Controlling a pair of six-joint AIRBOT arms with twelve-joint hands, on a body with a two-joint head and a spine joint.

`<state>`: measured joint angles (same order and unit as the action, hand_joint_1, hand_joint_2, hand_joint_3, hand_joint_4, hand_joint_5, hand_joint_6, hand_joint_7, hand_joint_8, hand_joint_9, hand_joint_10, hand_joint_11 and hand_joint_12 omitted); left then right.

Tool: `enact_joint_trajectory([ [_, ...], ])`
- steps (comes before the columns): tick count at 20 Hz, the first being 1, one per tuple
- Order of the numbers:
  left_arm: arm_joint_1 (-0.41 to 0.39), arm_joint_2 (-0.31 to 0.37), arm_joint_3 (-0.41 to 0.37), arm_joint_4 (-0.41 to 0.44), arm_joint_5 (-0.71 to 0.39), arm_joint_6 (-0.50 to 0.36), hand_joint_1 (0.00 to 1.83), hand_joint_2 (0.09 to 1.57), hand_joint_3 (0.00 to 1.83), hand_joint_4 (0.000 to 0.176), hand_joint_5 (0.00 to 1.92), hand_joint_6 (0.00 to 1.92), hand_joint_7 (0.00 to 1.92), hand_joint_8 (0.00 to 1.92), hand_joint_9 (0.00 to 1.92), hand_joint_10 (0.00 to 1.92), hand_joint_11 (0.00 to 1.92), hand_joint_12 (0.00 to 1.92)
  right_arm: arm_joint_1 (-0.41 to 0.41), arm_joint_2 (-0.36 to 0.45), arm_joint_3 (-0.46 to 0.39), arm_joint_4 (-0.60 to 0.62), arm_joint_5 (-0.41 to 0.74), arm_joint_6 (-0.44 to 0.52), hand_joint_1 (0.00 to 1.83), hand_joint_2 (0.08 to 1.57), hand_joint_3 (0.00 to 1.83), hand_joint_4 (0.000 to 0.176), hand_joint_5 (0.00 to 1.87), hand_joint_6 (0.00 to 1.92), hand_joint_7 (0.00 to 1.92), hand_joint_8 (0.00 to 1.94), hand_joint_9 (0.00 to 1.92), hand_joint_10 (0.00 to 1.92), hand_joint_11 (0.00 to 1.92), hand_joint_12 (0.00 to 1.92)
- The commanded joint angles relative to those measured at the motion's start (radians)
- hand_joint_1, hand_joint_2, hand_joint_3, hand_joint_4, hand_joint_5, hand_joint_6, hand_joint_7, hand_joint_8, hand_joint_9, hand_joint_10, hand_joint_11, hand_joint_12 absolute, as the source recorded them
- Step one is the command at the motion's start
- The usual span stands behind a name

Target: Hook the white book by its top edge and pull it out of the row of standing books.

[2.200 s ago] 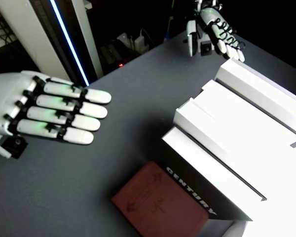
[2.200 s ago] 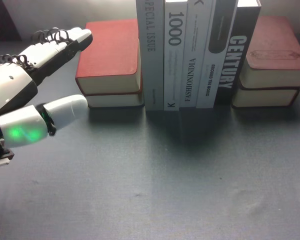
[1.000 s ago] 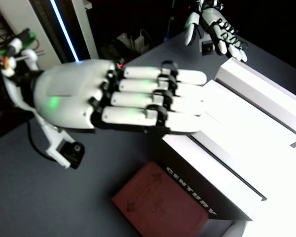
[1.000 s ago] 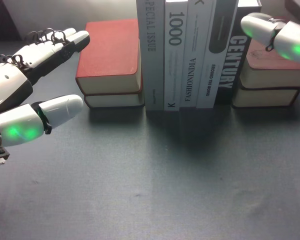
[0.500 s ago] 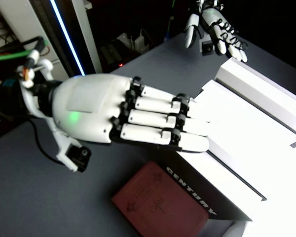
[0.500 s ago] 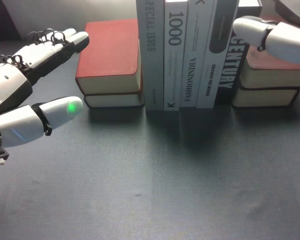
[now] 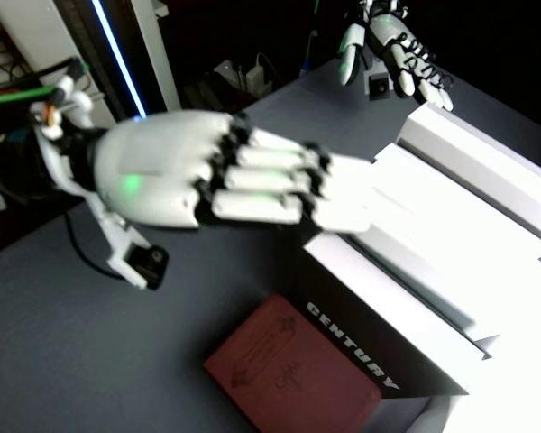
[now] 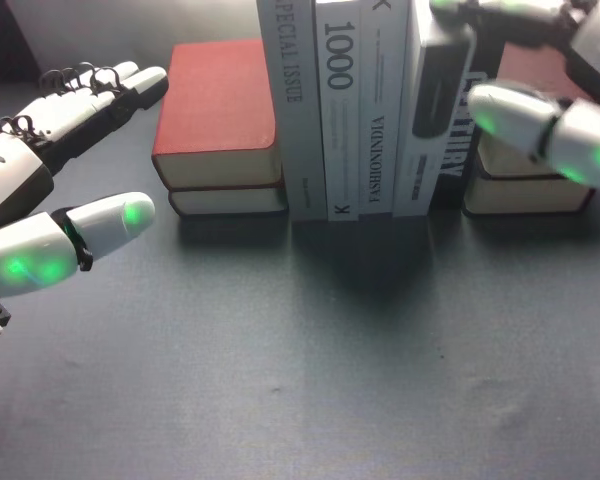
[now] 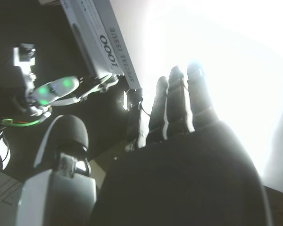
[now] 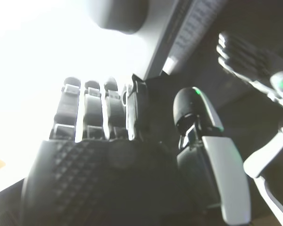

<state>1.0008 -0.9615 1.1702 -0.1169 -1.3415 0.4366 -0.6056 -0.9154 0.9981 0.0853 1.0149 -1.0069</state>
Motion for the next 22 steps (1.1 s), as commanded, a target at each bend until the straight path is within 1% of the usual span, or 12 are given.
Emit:
enact_joint_trajectory([
  [1,-0.004,0.009,-0.003,-0.019,-0.139,-0.007,0.09,1.36,0.00,0.117,0.05,0.01,0.00,0.00,0.00,0.00,0.00,0.00,-0.014,0.009,-0.005,-0.002,0.104,0.019,0.23,1.46,0.01,0.000,0.52,0.20,0.04,0.01,0.00,0.00,0.00,0.00],
  [2,-0.002,0.010,-0.004,-0.021,-0.142,-0.007,0.09,1.36,0.00,0.101,0.06,0.01,0.00,0.00,0.00,0.00,0.00,0.00,-0.039,0.017,-0.018,-0.011,0.124,0.034,0.19,1.46,0.01,0.000,0.51,0.19,0.05,0.01,0.00,0.00,0.00,0.00],
  [3,0.001,0.012,-0.006,-0.024,-0.146,-0.007,0.09,1.36,0.00,0.102,0.06,0.01,0.00,0.00,0.00,0.00,0.00,0.00,-0.070,0.028,-0.035,-0.023,0.152,0.043,0.15,1.46,0.00,0.000,0.51,0.19,0.05,0.01,0.00,0.00,0.00,0.00],
  [7,0.009,0.015,-0.010,-0.035,-0.159,-0.007,0.17,1.37,0.00,0.134,0.04,0.00,0.00,0.00,0.00,0.00,0.00,0.00,-0.215,0.065,-0.096,-0.046,0.265,0.111,0.15,1.47,0.00,0.000,0.49,0.15,0.07,0.01,0.00,0.00,0.00,0.00],
  [9,0.010,0.019,-0.012,-0.039,-0.166,-0.007,0.18,1.38,0.01,0.127,0.06,0.01,0.00,0.00,0.00,0.00,0.00,0.00,-0.301,0.085,-0.129,-0.058,0.323,0.154,0.10,1.47,0.00,0.000,0.49,0.14,0.07,0.01,0.00,0.00,0.00,0.00],
  [14,0.011,0.024,-0.017,-0.052,-0.184,-0.004,0.19,1.41,0.01,0.139,0.09,0.02,0.00,0.00,0.00,0.00,0.00,0.00,-0.519,0.102,-0.172,-0.063,0.399,0.265,0.19,1.48,0.00,0.000,0.52,0.15,0.14,0.02,0.00,0.00,0.00,0.00],
  [15,0.010,0.021,-0.016,-0.053,-0.183,-0.003,0.19,1.41,0.01,0.148,0.08,0.01,0.00,0.00,0.00,0.00,0.00,0.00,-0.551,0.092,-0.175,-0.063,0.397,0.293,0.21,1.47,0.00,0.000,0.55,0.12,0.16,0.00,0.00,0.00,0.00,0.28],
  [16,0.008,0.021,-0.015,-0.053,-0.183,-0.003,0.17,1.40,0.01,0.170,0.07,0.01,0.00,0.00,0.00,0.00,0.00,0.00,-0.570,0.086,-0.176,-0.063,0.393,0.312,0.26,1.44,0.00,0.000,0.59,0.09,0.19,0.00,0.02,0.01,0.00,0.75],
  [18,0.007,0.021,-0.016,-0.056,-0.188,-0.002,0.23,1.40,0.00,0.146,0.08,0.01,0.00,0.00,0.00,0.00,0.00,0.00,-0.585,0.078,-0.180,-0.064,0.382,0.330,0.32,1.44,0.00,0.000,0.59,0.04,0.22,0.01,0.10,0.05,0.00,1.10],
  [19,0.008,0.021,-0.017,-0.058,-0.190,-0.002,0.24,1.40,0.00,0.139,0.09,0.01,0.00,0.00,0.00,0.00,0.00,0.00,-0.590,0.072,-0.181,-0.066,0.373,0.337,0.30,1.45,0.00,0.000,0.60,0.03,0.24,0.01,0.14,0.08,0.00,1.01],
  [21,0.008,0.020,-0.017,-0.058,-0.190,-0.002,0.25,1.41,0.01,0.133,0.09,0.01,0.00,0.00,0.00,0.00,0.00,0.00,-0.599,0.068,-0.182,-0.065,0.372,0.347,0.32,1.44,0.00,0.000,0.60,0.02,0.30,0.01,0.21,0.12,0.00,1.14],
  [22,0.008,0.021,-0.017,-0.058,-0.192,-0.002,0.29,1.39,0.00,0.067,0.09,0.01,0.00,0.00,0.00,0.00,0.00,0.00,-0.599,0.068,-0.182,-0.064,0.374,0.348,0.33,1.45,0.00,0.000,0.57,0.01,0.30,0.01,0.20,0.13,0.00,1.23],
])
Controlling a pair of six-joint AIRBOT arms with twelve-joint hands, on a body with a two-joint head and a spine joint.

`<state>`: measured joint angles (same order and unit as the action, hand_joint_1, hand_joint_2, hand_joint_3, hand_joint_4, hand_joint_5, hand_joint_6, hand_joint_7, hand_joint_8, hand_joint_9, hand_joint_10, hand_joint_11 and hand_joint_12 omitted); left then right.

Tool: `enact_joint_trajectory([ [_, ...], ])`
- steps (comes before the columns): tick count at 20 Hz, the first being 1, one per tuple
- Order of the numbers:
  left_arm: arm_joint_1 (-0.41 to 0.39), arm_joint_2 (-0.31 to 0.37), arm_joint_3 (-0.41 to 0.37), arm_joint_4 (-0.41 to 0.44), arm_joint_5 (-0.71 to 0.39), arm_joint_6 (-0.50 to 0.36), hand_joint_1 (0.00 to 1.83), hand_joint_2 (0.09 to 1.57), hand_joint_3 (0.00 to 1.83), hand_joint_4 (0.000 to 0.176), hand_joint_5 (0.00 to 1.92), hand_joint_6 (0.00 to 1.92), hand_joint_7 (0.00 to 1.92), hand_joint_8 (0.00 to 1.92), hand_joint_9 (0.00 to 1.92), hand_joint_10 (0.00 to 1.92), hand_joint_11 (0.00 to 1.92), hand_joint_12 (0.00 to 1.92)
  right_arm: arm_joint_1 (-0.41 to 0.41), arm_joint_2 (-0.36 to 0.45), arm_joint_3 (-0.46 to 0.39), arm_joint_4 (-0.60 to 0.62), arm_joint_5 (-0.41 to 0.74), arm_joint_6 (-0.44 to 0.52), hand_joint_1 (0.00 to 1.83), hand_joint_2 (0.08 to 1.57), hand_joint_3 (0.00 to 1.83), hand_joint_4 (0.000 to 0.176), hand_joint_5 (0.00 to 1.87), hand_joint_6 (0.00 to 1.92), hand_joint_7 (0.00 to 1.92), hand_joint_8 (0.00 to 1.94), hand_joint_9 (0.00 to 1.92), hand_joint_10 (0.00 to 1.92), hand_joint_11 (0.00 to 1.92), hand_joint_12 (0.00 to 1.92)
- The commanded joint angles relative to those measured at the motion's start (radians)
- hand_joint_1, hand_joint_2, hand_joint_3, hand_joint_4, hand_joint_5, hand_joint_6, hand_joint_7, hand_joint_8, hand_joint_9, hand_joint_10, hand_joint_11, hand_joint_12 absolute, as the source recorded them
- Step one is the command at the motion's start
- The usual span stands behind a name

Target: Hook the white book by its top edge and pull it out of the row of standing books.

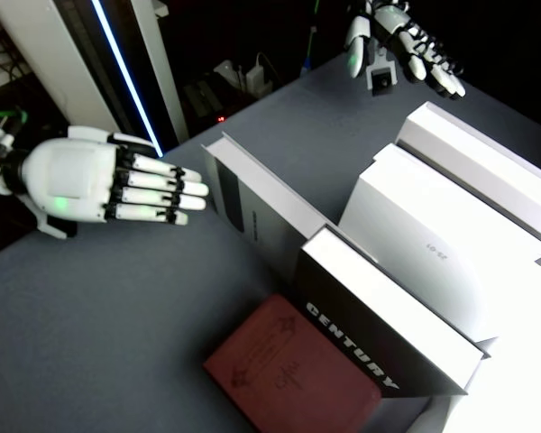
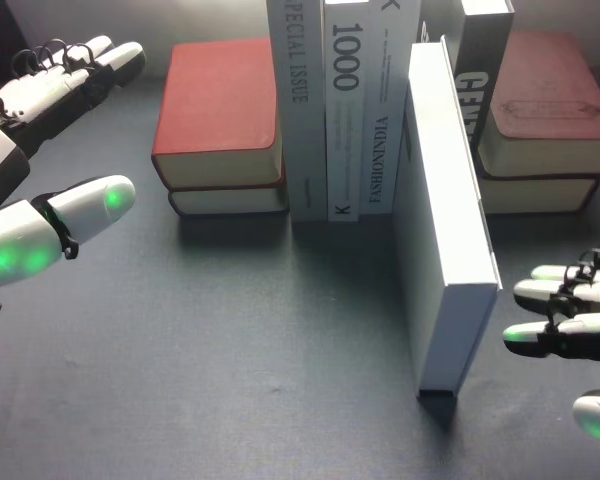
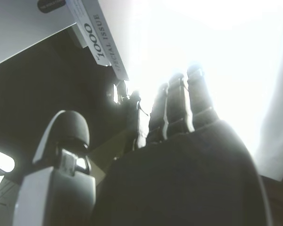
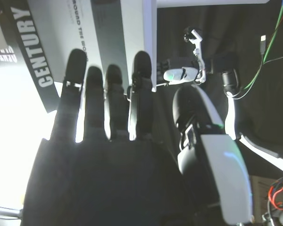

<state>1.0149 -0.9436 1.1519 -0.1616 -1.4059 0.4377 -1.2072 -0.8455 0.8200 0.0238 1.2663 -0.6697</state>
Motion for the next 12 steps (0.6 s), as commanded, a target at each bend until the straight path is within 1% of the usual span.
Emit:
enact_joint_trajectory([
  [1,-0.003,0.003,0.001,-0.016,-0.130,-0.003,0.33,1.38,0.00,0.015,0.06,0.00,0.00,0.00,0.00,0.00,0.00,0.00,0.003,0.006,-0.003,0.005,0.140,0.009,0.29,1.45,0.00,0.000,0.53,0.02,0.31,0.01,0.19,0.15,0.00,1.46],
  [2,0.000,0.003,0.001,-0.018,-0.131,-0.003,0.32,1.38,0.00,0.000,0.05,0.00,0.00,0.00,0.00,0.00,0.00,0.00,0.003,0.017,-0.004,0.020,0.163,-0.002,0.24,1.46,0.00,0.000,0.50,0.01,0.28,0.00,0.16,0.15,0.00,1.51],
  [3,0.002,0.004,0.000,-0.018,-0.133,-0.003,0.26,1.38,0.00,0.038,0.03,0.00,0.00,0.00,0.00,0.00,0.00,0.00,0.002,0.058,-0.020,0.067,0.231,-0.055,0.19,1.47,0.00,0.000,0.35,0.00,0.17,0.00,0.05,0.19,0.00,0.88],
  [4,0.002,0.004,0.000,-0.018,-0.134,-0.003,0.26,1.38,0.00,0.038,0.03,0.00,0.00,0.00,0.00,0.00,0.00,0.00,0.002,0.063,-0.022,0.071,0.236,-0.061,0.19,1.47,0.00,0.000,0.35,0.00,0.17,0.00,0.05,0.19,0.00,0.88],
  [5,0.004,0.004,-0.002,-0.018,-0.138,-0.003,0.23,1.38,0.00,0.033,0.03,0.00,0.00,0.00,0.00,0.00,0.00,0.00,-0.004,0.083,-0.026,0.098,0.263,-0.083,0.18,1.49,0.01,0.000,0.22,0.00,0.13,0.00,0.01,0.15,0.00,0.66],
  [6,0.005,0.004,-0.002,-0.018,-0.139,-0.003,0.22,1.38,0.00,0.030,0.02,0.00,0.00,0.00,0.00,0.00,0.00,0.00,-0.008,0.091,-0.025,0.110,0.275,-0.088,0.17,1.49,0.00,0.000,0.15,0.00,0.09,0.00,0.00,0.10,0.00,0.48],
  [7,0.005,0.003,-0.002,-0.018,-0.139,-0.002,0.25,1.38,0.00,0.023,0.02,0.00,0.00,0.00,0.00,0.00,0.00,0.00,-0.013,0.100,-0.025,0.131,0.296,-0.104,0.15,1.49,0.00,0.000,0.07,0.00,0.03,0.00,0.00,0.02,0.00,0.25],
  [8,0.006,0.004,-0.002,-0.018,-0.139,-0.002,0.23,1.39,0.00,0.024,0.00,0.00,0.00,0.00,0.00,0.00,0.00,0.00,-0.014,0.109,-0.024,0.148,0.311,-0.117,0.17,1.48,0.00,0.000,0.01,0.00,0.00,0.00,0.00,0.00,0.00,0.05],
  [9,0.006,0.004,-0.002,-0.017,-0.139,-0.001,0.21,1.40,0.00,0.049,0.00,0.00,0.00,0.00,0.00,0.00,0.00,0.00,-0.014,0.119,-0.021,0.162,0.323,-0.125,0.15,1.47,0.00,0.003,0.00,0.00,0.00,0.00,0.00,0.00,0.00,0.01],
  [10,0.006,0.005,-0.002,-0.017,-0.141,-0.001,0.24,1.40,0.00,0.055,0.00,0.00,0.00,0.00,0.00,0.00,0.00,0.00,-0.014,0.128,-0.014,0.179,0.332,-0.130,0.15,1.47,0.00,0.003,0.00,0.00,0.00,0.00,0.00,0.00,0.00,0.00],
  [11,0.006,0.004,-0.003,-0.018,-0.144,0.000,0.22,1.40,0.00,0.057,0.00,0.00,0.00,0.00,0.00,0.00,0.00,0.00,-0.014,0.135,-0.007,0.198,0.341,-0.136,0.15,1.48,0.00,0.016,0.00,0.00,0.00,0.00,0.00,0.00,0.00,0.00],
  [12,0.006,0.004,-0.003,-0.018,-0.147,0.001,0.21,1.40,0.01,0.063,0.00,0.00,0.00,0.00,0.00,0.00,0.00,0.00,-0.014,0.139,-0.001,0.215,0.349,-0.141,0.17,1.47,0.00,0.032,0.00,0.00,0.00,0.00,0.00,0.00,0.00,0.00],
])
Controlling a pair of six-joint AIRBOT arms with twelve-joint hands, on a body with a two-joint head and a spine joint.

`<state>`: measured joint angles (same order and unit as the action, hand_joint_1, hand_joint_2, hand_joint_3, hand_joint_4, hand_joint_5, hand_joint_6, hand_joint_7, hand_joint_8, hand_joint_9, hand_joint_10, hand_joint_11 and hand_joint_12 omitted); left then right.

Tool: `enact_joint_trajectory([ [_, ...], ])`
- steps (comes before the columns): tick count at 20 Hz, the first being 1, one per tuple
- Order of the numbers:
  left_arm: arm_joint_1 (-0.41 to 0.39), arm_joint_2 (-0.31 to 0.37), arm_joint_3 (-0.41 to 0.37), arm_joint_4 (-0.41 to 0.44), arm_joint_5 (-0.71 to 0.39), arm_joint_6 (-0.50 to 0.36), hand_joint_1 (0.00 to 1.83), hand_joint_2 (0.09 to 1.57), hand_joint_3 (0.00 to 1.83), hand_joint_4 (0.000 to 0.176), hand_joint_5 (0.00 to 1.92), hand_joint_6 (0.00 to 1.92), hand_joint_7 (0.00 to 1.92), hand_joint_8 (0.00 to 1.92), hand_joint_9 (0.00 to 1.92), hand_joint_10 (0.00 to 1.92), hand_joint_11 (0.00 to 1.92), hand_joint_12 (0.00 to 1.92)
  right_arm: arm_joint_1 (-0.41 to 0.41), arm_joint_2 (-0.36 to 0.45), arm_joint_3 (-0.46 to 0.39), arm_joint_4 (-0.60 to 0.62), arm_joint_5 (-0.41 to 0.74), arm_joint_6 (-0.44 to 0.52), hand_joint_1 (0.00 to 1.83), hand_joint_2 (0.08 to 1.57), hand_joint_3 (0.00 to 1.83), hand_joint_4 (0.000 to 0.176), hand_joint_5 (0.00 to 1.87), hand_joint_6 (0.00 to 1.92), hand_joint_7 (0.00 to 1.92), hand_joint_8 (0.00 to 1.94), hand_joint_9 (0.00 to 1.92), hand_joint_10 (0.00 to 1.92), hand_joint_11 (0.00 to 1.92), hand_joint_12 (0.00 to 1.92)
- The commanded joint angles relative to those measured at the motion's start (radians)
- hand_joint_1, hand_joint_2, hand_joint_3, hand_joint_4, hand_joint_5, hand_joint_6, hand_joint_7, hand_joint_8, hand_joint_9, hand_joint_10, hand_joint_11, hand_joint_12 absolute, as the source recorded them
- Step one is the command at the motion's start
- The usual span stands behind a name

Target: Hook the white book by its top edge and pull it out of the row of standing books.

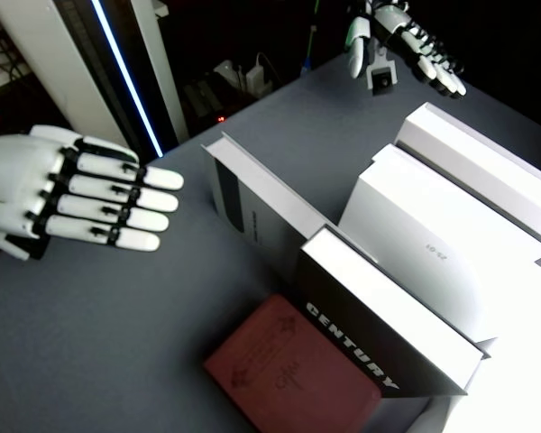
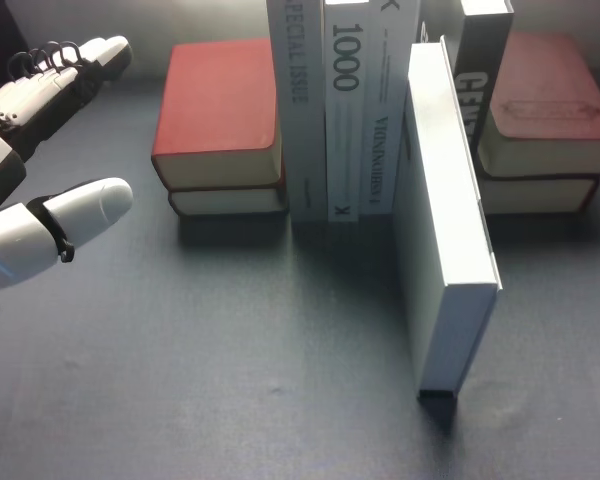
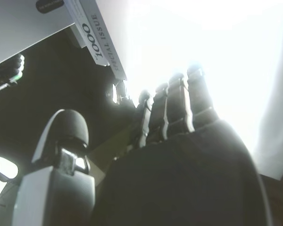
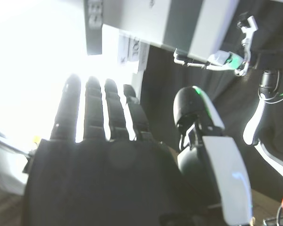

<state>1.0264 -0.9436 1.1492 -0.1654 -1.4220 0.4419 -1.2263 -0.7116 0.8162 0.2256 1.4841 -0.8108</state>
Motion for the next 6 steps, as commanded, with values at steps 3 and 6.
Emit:
enact_joint_trajectory([
  [3,-0.005,0.015,-0.008,-0.017,-0.146,0.006,0.21,1.40,0.00,0.092,0.00,0.00,0.00,0.00,0.00,0.00,0.00,0.00,0.011,0.024,0.012,0.037,0.154,-0.002,0.26,1.48,0.00,0.024,0.00,0.00,0.00,0.00,0.00,0.00,0.00,0.00],
  [6,0.004,0.018,-0.012,-0.041,-0.185,0.013,0.19,1.42,0.01,0.061,0.00,0.00,0.00,0.00,0.00,0.00,0.00,0.00,0.017,0.043,0.012,0.053,0.195,-0.007,0.34,1.47,0.00,0.007,0.00,0.00,0.00,0.00,0.00,0.00,0.00,0.00],
])
